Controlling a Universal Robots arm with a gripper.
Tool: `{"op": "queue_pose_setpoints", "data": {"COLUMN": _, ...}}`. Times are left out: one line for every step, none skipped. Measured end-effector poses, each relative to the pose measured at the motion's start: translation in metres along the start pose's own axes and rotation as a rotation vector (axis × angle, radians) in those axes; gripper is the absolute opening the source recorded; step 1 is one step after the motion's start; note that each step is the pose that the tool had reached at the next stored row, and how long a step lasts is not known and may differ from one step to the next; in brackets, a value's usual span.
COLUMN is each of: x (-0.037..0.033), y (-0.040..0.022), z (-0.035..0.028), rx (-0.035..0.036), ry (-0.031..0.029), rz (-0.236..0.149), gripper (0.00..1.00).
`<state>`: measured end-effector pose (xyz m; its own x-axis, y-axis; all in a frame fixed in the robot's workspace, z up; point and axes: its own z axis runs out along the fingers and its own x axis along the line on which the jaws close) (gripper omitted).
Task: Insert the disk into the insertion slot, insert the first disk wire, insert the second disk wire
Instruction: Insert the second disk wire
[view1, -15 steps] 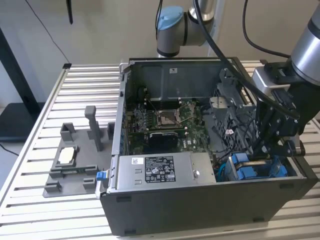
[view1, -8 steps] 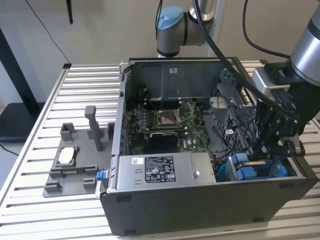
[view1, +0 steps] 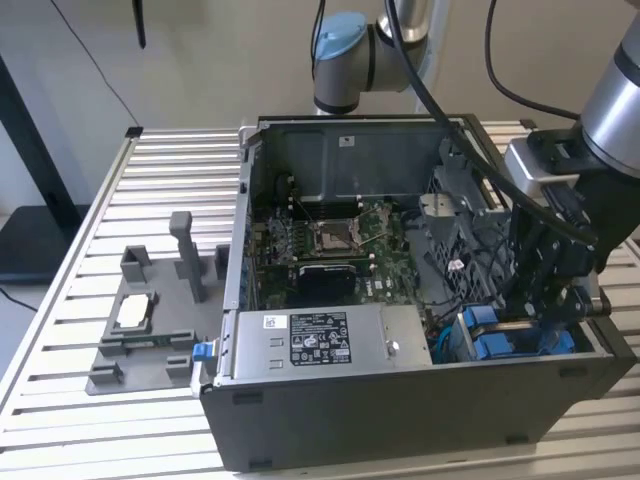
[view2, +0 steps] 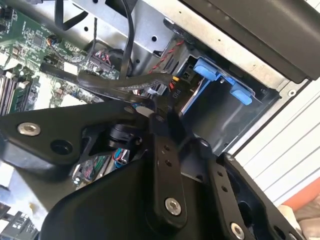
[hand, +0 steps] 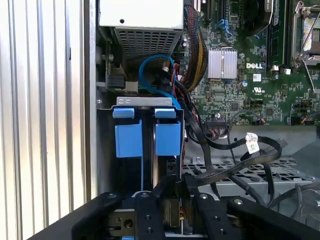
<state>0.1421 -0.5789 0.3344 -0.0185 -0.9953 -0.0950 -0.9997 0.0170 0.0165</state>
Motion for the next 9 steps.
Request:
{"op": "queue_pose_setpoints", "data": {"x": 0.0003, "y": 0.0, "z": -0.0005, "rx": 0.0, "ry": 0.0011, "rz": 0.0, "gripper": 0.23}}
{"op": "queue_pose_setpoints", "data": {"x": 0.0006, "y": 0.0, "z": -0.0006, "rx": 0.0, "ry": 0.0011, "rz": 0.0, "gripper": 0.31}}
{"op": "queue_pose_setpoints", "data": {"x": 0.0011, "y": 0.0, "z": -0.0006, "rx": 0.0, "ry": 0.001, "rz": 0.0, "gripper": 0.31}}
{"op": "queue_pose_setpoints", "data": {"x": 0.0014, "y": 0.0001, "z": -0.0007, "rx": 0.0, "ry": 0.0011, "rz": 0.0, "gripper": 0.31}}
{"op": "queue_pose_setpoints", "data": {"x": 0.0015, "y": 0.0001, "z": -0.0008, "rx": 0.0, "ry": 0.0014, "rz": 0.0, "gripper": 0.31}}
{"op": "queue_pose_setpoints", "data": {"x": 0.0016, "y": 0.0001, "z": -0.0008, "rx": 0.0, "ry": 0.0014, "rz": 0.0, "gripper": 0.31}}
{"op": "queue_pose_setpoints", "data": {"x": 0.0017, "y": 0.0001, "z": -0.0009, "rx": 0.0, "ry": 0.0014, "rz": 0.0, "gripper": 0.31}}
{"op": "queue_pose_setpoints", "data": {"x": 0.0017, "y": 0.0001, "z": -0.001, "rx": -0.0001, "ry": 0.0013, "rz": 0.0, "gripper": 0.31}}
{"op": "queue_pose_setpoints", "data": {"x": 0.0018, "y": 0.0001, "z": -0.0013, "rx": -0.0002, "ry": 0.0013, "rz": 0.0, "gripper": 0.31}}
